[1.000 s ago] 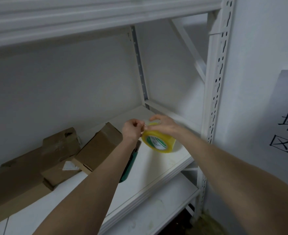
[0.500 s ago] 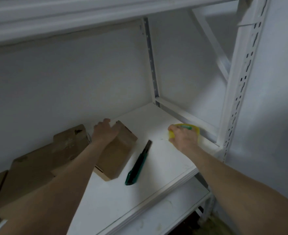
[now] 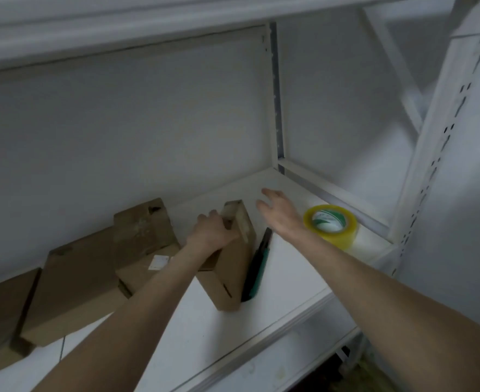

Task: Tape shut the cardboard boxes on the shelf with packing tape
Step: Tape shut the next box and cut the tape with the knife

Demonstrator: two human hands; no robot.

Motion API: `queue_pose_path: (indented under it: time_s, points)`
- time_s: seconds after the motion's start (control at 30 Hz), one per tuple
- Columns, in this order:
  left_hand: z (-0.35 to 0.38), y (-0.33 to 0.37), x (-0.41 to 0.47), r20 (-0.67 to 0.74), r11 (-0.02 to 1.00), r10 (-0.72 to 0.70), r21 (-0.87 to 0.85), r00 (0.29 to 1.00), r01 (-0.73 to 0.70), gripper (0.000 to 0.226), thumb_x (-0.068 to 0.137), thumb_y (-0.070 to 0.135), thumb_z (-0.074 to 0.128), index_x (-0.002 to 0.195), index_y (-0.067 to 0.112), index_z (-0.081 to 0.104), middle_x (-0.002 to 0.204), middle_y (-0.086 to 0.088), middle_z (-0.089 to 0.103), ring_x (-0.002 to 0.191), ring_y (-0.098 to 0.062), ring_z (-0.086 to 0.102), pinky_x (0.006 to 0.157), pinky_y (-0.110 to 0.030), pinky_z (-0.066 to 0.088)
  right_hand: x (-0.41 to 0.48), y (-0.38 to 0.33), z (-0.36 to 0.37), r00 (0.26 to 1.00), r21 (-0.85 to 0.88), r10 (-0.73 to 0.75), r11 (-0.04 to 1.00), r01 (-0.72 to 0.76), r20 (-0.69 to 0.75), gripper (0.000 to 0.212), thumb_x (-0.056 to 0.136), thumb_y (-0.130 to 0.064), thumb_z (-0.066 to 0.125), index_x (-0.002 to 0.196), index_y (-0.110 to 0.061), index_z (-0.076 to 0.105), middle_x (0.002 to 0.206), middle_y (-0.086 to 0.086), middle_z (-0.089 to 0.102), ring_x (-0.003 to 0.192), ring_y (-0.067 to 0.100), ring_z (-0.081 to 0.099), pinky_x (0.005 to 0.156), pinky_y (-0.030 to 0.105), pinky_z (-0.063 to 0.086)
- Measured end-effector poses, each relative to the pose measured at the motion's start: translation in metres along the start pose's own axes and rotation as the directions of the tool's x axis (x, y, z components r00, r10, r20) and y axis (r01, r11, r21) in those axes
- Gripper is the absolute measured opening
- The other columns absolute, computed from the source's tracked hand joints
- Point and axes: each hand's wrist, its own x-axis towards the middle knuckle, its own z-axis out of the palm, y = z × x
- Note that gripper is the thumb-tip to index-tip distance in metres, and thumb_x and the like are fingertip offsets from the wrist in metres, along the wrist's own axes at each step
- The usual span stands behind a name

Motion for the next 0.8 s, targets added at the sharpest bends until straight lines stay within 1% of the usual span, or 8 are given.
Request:
queue_pose_path:
  time_s: [0.13, 0.27, 0.37, 0.43, 0.47, 0.53, 0.63, 0.8]
  points:
    - [0.009, 0.013, -0.01, 0.0, 0.982, 0.187, 0.02, 0.982, -0.187, 0.073, 0.079, 0.055, 0.049, 0.142, 0.019, 0.037, 0.136, -0.011, 0.049, 0.12, -0.029, 0.049, 0.101, -0.038, 0.039, -0.012, -0.042, 0.051, 0.965, 0.345, 0.125, 0.917, -0.202, 0.232, 0.072, 0.099, -0.055, 0.034, 0.155, -0.012, 0.018, 0.16, 0.009, 0.023, 0.145, 0.024, 0.027, 0.119, 0.035, 0.019]
    - [0.003, -0.001, -0.018, 0.052, 0.945, 0.111, -0.314, 0.992, -0.09, 0.039, 0.084, 0.021, 0.062, 0.12, 0.007, 0.059, 0.114, -0.016, 0.063, 0.104, -0.029, 0.061, 0.091, -0.041, 0.052, -0.018, -0.044, 0.066, 0.938, 0.386, 0.141, 0.884, -0.263, 0.315, 0.066, 0.101, -0.055, 0.025, 0.155, -0.017, 0.021, 0.159, 0.006, 0.026, 0.143, 0.022, 0.03, 0.118, 0.034, 0.023]
    - [0.001, -0.014, -0.022, 0.028, 0.901, 0.004, -0.434, 1.0, 0.008, 0.033, 0.075, 0.011, 0.066, 0.106, 0.0, 0.062, 0.104, -0.016, 0.067, 0.095, -0.029, 0.064, 0.085, -0.041, 0.055, -0.024, -0.031, 0.06, 0.922, 0.22, 0.21, 0.931, -0.289, 0.324, 0.067, 0.102, -0.055, 0.018, 0.148, -0.011, 0.039, 0.152, 0.011, 0.038, 0.139, 0.026, 0.037, 0.114, 0.035, 0.028]
    - [-0.005, -0.017, -0.024, -0.054, 0.927, -0.043, -0.375, 0.998, 0.019, 0.045, 0.079, 0.016, 0.068, 0.117, -0.001, 0.05, 0.109, -0.012, 0.06, 0.101, -0.029, 0.059, 0.079, -0.034, 0.051, -0.025, -0.013, 0.055, 0.951, -0.07, 0.252, 0.967, -0.244, 0.181, 0.063, 0.103, -0.052, 0.021, 0.136, -0.01, 0.053, 0.142, 0.014, 0.051, 0.129, 0.03, 0.048, 0.104, 0.036, 0.039]
    - [-0.009, -0.017, -0.025, -0.099, 0.95, -0.05, -0.313, 0.994, 0.017, 0.052, 0.082, 0.019, 0.067, 0.123, 0.0, 0.043, 0.113, -0.013, 0.056, 0.104, -0.029, 0.056, 0.076, -0.033, 0.048, -0.027, -0.004, 0.053, 0.963, -0.267, 0.249, 0.94, -0.215, 0.101, 0.055, 0.102, -0.05, 0.028, 0.13, -0.013, 0.056, 0.135, 0.014, 0.054, 0.122, 0.032, 0.052, 0.096, 0.036, 0.043]
    - [-0.013, -0.016, -0.024, -0.164, 0.979, -0.023, -0.206, 0.986, -0.011, 0.063, 0.085, 0.021, 0.064, 0.134, -0.002, 0.032, 0.124, -0.017, 0.05, 0.111, -0.031, 0.053, 0.076, -0.032, 0.042, -0.036, 0.006, 0.053, 0.957, -0.545, 0.276, 0.818, -0.184, 0.093, 0.051, 0.095, -0.054, 0.046, 0.13, -0.017, 0.049, 0.129, 0.011, 0.05, 0.116, 0.032, 0.053, 0.083, 0.035, 0.043]
    - [-0.009, -0.013, -0.024, -0.158, 0.983, 0.007, -0.181, 0.987, -0.036, 0.071, 0.085, 0.021, 0.064, 0.139, -0.003, 0.026, 0.129, -0.018, 0.047, 0.116, -0.032, 0.051, 0.086, -0.036, 0.046, -0.047, 0.017, 0.063, 0.929, -0.608, 0.331, 0.776, -0.168, 0.166, 0.065, 0.083, -0.058, 0.062, 0.131, -0.019, 0.043, 0.124, 0.009, 0.047, 0.115, 0.028, 0.052, 0.075, 0.033, 0.042]
    - [-0.001, -0.009, -0.028, -0.162, 0.988, 0.009, -0.152, 0.987, -0.034, 0.081, 0.084, 0.019, 0.064, 0.145, -0.002, 0.015, 0.132, -0.019, 0.043, 0.119, -0.035, 0.049, 0.094, -0.042, 0.046, -0.035, 0.037, 0.044, 0.947, -0.654, 0.315, 0.73, -0.199, 0.063, 0.047, 0.094, -0.034, 0.055, 0.136, -0.016, 0.044, 0.126, 0.01, 0.049, 0.113, 0.026, 0.055, 0.08, 0.033, 0.045]
